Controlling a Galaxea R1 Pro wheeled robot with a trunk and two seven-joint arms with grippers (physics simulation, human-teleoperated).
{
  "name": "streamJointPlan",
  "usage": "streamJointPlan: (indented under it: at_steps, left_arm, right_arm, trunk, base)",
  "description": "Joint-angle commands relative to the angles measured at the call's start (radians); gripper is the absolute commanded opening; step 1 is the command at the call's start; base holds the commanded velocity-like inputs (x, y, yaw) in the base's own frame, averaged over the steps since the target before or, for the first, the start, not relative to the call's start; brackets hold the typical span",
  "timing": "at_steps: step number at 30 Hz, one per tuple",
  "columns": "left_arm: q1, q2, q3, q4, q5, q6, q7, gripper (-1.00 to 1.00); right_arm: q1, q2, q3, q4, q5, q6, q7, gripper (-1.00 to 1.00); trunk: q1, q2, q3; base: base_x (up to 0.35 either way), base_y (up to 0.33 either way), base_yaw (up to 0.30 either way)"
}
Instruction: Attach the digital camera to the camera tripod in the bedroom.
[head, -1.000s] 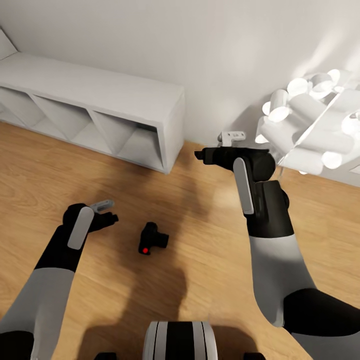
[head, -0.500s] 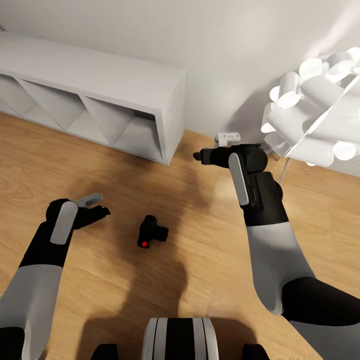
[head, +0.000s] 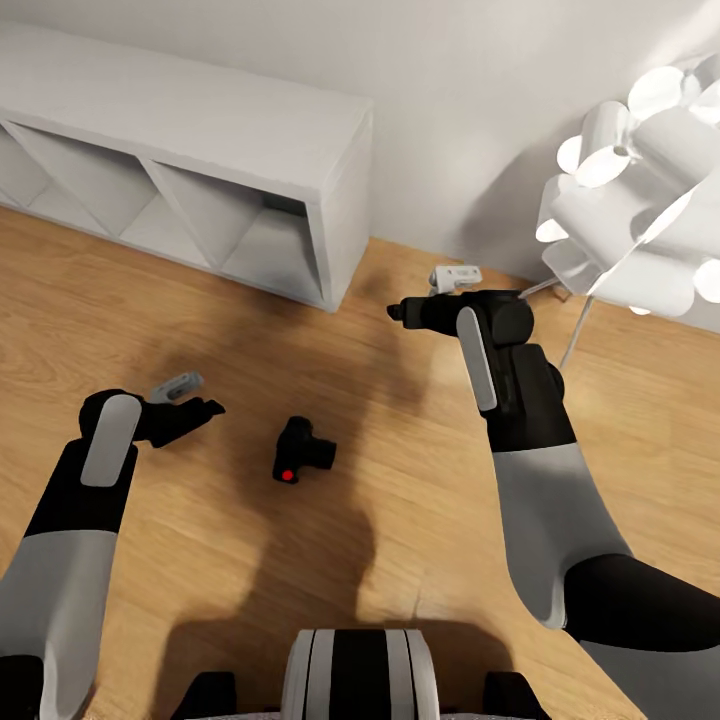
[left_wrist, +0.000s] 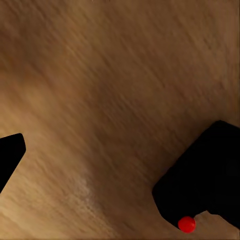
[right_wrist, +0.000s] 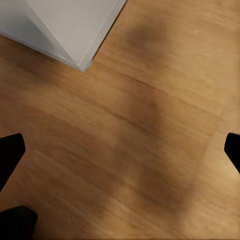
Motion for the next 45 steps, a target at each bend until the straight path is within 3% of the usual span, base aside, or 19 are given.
streamJointPlan:
  at_steps: [1, 6, 9, 10, 12, 13, 16, 17, 19, 20, 22, 23, 25, 26, 29, 30, 35, 42, 45]
  left_arm:
    - [-0.002, -0.002, 0.000, -0.011, 0.026, 0.002, 0.024, 1.00]
    - [-0.007, -0.009, -0.001, -0.050, 0.097, 0.002, 0.087, 1.00]
    - [-0.009, -0.010, -0.003, -0.103, 0.201, 0.002, 0.174, 1.00]
    - [-0.009, -0.010, -0.003, -0.103, 0.201, 0.002, 0.174, 1.00]
    - [-0.009, -0.007, -0.009, -0.136, 0.277, 0.002, 0.232, 1.00]
    - [-0.009, -0.007, -0.009, -0.136, 0.277, 0.002, 0.232, 1.00]
    - [-0.008, 0.006, -0.027, -0.186, 0.388, 0.002, 0.302, 1.00]
    - [-0.008, 0.006, -0.027, -0.186, 0.388, 0.002, 0.302, 1.00]
    - [-0.006, 0.024, -0.035, -0.214, 0.457, 0.002, 0.334, 1.00]
    - [-0.006, 0.024, -0.035, -0.214, 0.457, 0.002, 0.334, 1.00]
    - [-0.003, 0.048, -0.040, -0.236, 0.522, 0.002, 0.354, 1.00]
    - [-0.003, 0.048, -0.040, -0.236, 0.522, 0.002, 0.354, 1.00]
    - [0.000, 0.077, -0.044, -0.253, 0.586, 0.002, 0.367, 1.00]
    - [0.000, 0.077, -0.044, -0.253, 0.586, 0.002, 0.367, 1.00]
    - [0.004, 0.124, -0.049, -0.273, 0.677, 0.002, 0.378, 1.00]
    - [0.004, 0.124, -0.049, -0.273, 0.677, 0.002, 0.378, 1.00]
    - [0.021, 0.180, -0.065, -0.292, 0.776, 0.002, 0.381, 1.00]
    - [0.060, 0.219, -0.082, -0.300, 0.813, 0.002, 0.379, 1.00]
    - [0.076, 0.219, -0.082, -0.300, 0.814, 0.002, 0.379, 1.00]
  right_arm:
    - [-0.001, 0.000, 0.000, 0.000, -0.004, 0.002, -0.001, 1.00]
    - [0.001, 0.000, 0.000, 0.000, -0.004, -0.002, -0.001, 1.00]
    - [0.012, 0.001, 0.002, 0.000, -0.004, -0.004, -0.001, 1.00]
    - [0.012, 0.001, 0.002, 0.000, -0.004, -0.004, -0.001, 1.00]
    - [0.018, 0.001, 0.004, 0.000, -0.003, -0.005, -0.001, 1.00]
    - [0.018, 0.001, 0.004, 0.000, -0.003, -0.005, -0.001, 1.00]
    - [0.023, 0.001, 0.006, -0.002, -0.002, -0.006, -0.002, 1.00]
    - [0.023, 0.001, 0.006, -0.002, -0.002, -0.006, -0.002, 1.00]
    - [0.025, 0.002, 0.008, -0.004, -0.003, -0.006, -0.002, 1.00]
    - [0.025, 0.002, 0.008, -0.004, -0.003, -0.006, -0.002, 1.00]
    - [0.026, 0.002, 0.009, -0.006, -0.003, -0.006, -0.002, 1.00]
    - [0.026, 0.002, 0.009, -0.006, -0.003, -0.006, -0.002, 1.00]
    - [0.027, 0.002, 0.010, -0.007, -0.003, -0.006, -0.002, 1.00]
    - [0.027, 0.002, 0.010, -0.007, -0.003, -0.006, -0.002, 1.00]
    - [0.026, 0.002, 0.011, -0.009, -0.004, -0.006, -0.002, 1.00]
    - [0.026, 0.002, 0.011, -0.009, -0.004, -0.006, -0.002, 1.00]
    - [0.016, 0.002, 0.009, -0.052, -0.005, -0.002, -0.002, 1.00]
    - [0.031, 0.000, 0.017, -0.091, -0.009, -0.026, -0.025, 1.00]
    - [0.031, 0.000, 0.017, -0.108, -0.009, -0.026, -0.025, 1.00]
  trunk:
    - [0.000, -0.001, -0.005]
    - [0.002, -0.002, -0.024]
    - [0.004, -0.002, -0.035]
    - [0.004, -0.003, -0.039]
    - [0.005, -0.003, -0.047]
    - [0.006, -0.003, -0.051]
    - [0.007, -0.004, -0.063]
    - [0.007, -0.004, -0.066]
    - [0.008, -0.005, -0.074]
    - [0.009, -0.005, -0.078]
    - [0.010, -0.005, -0.086]
    - [0.010, -0.006, -0.090]
    - [0.011, -0.006, -0.097]
    - [0.011, -0.006, -0.101]
    - [0.012, -0.007, -0.105]
    - [0.012, -0.007, -0.105]
    - [0.012, -0.007, -0.105]
    - [0.012, -0.007, -0.105]
    - [0.012, -0.007, -0.105]
  base:
    - [0.000, 0.000, 0.000]
    - [0.000, 0.000, 0.000]
    - [0.000, 0.000, 0.000]
    - [0.000, 0.000, 0.000]
    - [0.000, 0.000, 0.000]
    - [0.000, 0.000, 0.000]
    - [0.000, 0.000, 0.000]
    - [0.000, 0.000, 0.000]
    - [0.000, 0.000, 0.000]
    - [0.000, 0.000, 0.000]
    - [0.000, 0.000, 0.000]
    - [0.000, 0.000, 0.000]
    - [0.000, 0.000, 0.000]
    - [0.000, 0.000, 0.000]
    - [0.000, 0.000, 0.000]
    - [0.000, 0.000, 0.000]
    - [0.000, 0.000, 0.000]
    - [0.000, 0.000, 0.000]
    - [0.000, 0.000, 0.000]
